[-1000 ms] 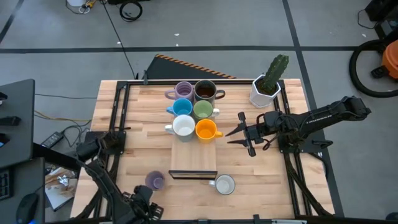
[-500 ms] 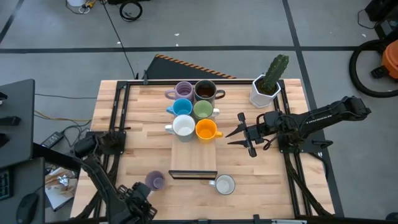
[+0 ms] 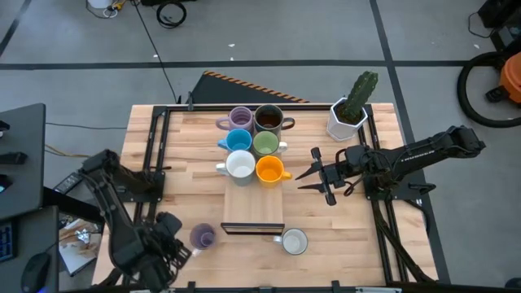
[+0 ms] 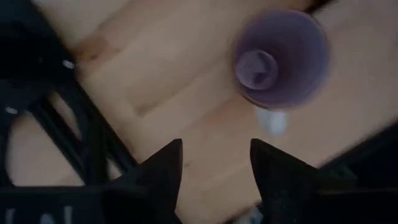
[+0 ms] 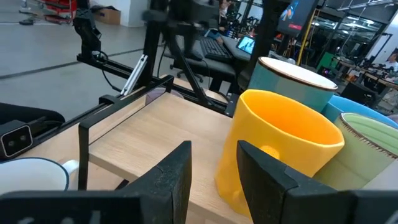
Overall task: Place coffee mugs
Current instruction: Put the purple mug on the shelf
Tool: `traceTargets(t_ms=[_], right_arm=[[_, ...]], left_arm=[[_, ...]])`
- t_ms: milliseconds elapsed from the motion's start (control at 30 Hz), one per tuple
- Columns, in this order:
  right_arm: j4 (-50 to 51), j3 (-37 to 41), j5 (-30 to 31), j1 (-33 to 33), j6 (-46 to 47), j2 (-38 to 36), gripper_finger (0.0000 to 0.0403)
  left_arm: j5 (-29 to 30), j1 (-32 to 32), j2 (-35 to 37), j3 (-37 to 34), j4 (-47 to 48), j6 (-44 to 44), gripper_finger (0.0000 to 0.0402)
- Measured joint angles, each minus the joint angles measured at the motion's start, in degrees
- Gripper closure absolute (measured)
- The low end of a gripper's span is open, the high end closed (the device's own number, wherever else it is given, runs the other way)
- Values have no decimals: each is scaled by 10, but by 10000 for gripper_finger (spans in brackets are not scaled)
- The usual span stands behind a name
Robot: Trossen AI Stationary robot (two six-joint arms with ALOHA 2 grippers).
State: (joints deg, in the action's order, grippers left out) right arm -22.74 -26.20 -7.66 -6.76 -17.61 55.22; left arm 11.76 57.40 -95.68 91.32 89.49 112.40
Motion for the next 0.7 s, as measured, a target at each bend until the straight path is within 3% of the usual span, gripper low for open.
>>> traceTargets(t_ms=[133, 233, 467, 700], right_arm=[[0, 0, -5, 0, -1, 0, 270], [3, 0, -10, 0, 1, 0, 270], [2, 0, -11, 0, 0, 0, 270], [3, 0, -12, 0, 1, 0, 270]], left_arm=[[-3, 10, 41, -76, -18, 14, 226], [14, 15, 74, -120, -83, 24, 236], [33, 13, 85, -150, -148, 5, 250], [46, 12, 84, -203, -280, 27, 245]])
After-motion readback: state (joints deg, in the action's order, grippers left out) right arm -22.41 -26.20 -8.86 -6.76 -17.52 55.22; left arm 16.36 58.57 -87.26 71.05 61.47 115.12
